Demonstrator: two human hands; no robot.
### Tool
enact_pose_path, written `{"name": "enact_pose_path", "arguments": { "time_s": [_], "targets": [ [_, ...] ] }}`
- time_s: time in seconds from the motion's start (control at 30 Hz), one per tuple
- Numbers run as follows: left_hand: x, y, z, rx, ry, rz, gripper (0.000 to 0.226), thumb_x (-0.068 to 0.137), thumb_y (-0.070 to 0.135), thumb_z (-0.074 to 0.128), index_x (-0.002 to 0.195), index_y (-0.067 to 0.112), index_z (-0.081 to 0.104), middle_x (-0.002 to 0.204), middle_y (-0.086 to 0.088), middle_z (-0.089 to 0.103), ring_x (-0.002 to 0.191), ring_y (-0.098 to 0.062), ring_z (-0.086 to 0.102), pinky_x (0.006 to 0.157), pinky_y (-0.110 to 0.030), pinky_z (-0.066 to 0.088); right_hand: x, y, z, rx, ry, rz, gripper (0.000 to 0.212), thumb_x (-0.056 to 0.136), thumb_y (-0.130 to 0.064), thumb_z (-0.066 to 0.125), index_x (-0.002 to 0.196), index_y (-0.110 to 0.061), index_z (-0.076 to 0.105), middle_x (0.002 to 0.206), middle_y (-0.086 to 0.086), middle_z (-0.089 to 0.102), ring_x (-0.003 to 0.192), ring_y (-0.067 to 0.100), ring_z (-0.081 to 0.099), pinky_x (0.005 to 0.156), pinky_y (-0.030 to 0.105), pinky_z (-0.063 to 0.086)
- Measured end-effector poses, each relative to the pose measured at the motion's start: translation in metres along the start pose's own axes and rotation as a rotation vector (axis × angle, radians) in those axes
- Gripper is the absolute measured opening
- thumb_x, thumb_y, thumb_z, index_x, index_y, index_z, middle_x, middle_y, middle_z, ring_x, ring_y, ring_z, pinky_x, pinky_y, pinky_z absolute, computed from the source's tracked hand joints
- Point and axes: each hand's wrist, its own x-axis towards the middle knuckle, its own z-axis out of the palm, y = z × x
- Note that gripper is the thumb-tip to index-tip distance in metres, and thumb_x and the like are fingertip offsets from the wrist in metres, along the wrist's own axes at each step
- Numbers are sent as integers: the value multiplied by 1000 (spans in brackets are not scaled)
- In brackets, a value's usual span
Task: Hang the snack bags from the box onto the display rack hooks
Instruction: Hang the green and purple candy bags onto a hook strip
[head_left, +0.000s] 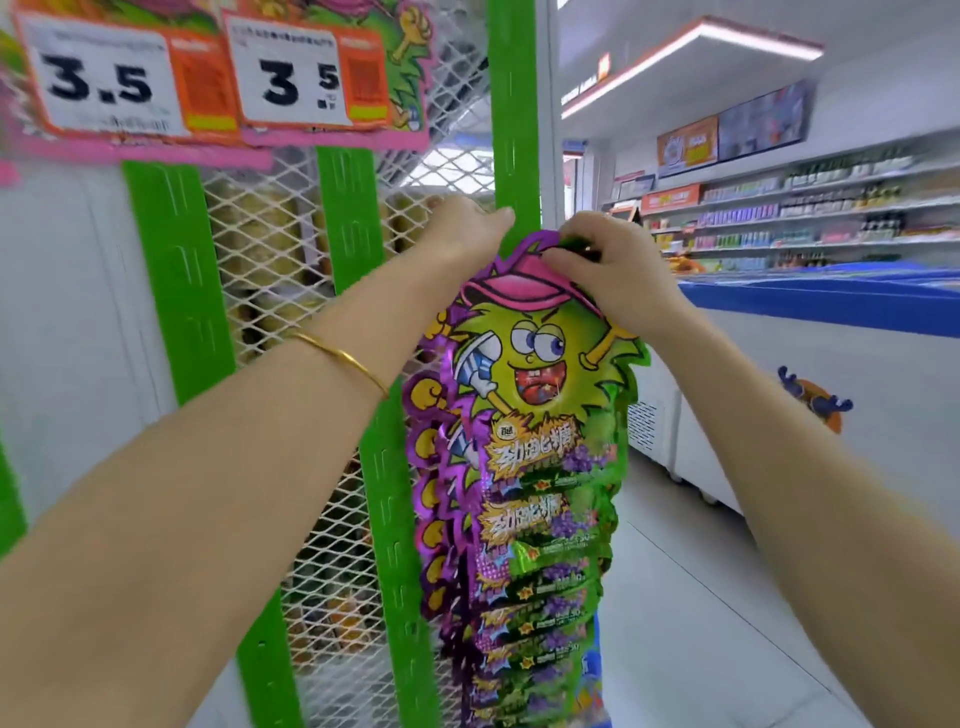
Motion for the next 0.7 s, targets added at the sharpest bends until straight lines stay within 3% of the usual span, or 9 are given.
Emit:
{"name": "enact_pose_path", "arguments": {
  "time_s": [0.07,0.13,0.23,0.37,0.47,0.7],
  "targets": [
    [6,5,-2,-32,-52,-63,41,98,39,41,126,10,51,110,-6,60,103,-22,57,96,-34,44,8,-1,3,-44,43,-15,16,91,-28,57,96,-14,62,87,-1,60,85,22,57,79,39,49],
    [9,9,-3,-59,-88,-110,53,96,43,44,139,13,41,136,-10,50,122,-29,50,106,-40,37,15,1,6,-75,65,-13,18,91,-29,55,98,-13,61,90,2,62,87,24,57,80,43,49],
    [13,6,-2,-114,-87,-121,56,90,42,55,137,13,43,129,-13,57,113,-31,57,99,-43,45,20,0,8,-143,66,-36,22,91,-28,55,99,-9,61,91,8,64,85,27,57,75,39,49],
    [18,0,-2,-215,-50,-174,53,85,37,63,129,10,48,123,-14,61,111,-34,58,97,-47,46,20,-2,9,-206,48,-78,20,92,-28,54,98,-9,58,83,2,57,77,22,53,62,30,38],
    [17,-3,-2,-260,-28,-200,52,85,35,63,129,11,46,124,-15,59,113,-36,57,98,-49,45,16,0,11,-226,17,-80,19,93,-28,54,100,-11,59,82,-2,55,76,20,51,61,27,33],
    [19,-10,-1,-222,-26,-171,62,83,46,61,128,6,47,127,-18,58,114,-37,56,98,-50,45,10,2,11,-164,-40,-44,20,92,-30,56,101,-12,59,83,-1,54,75,20,50,63,30,38]
  ]
}}
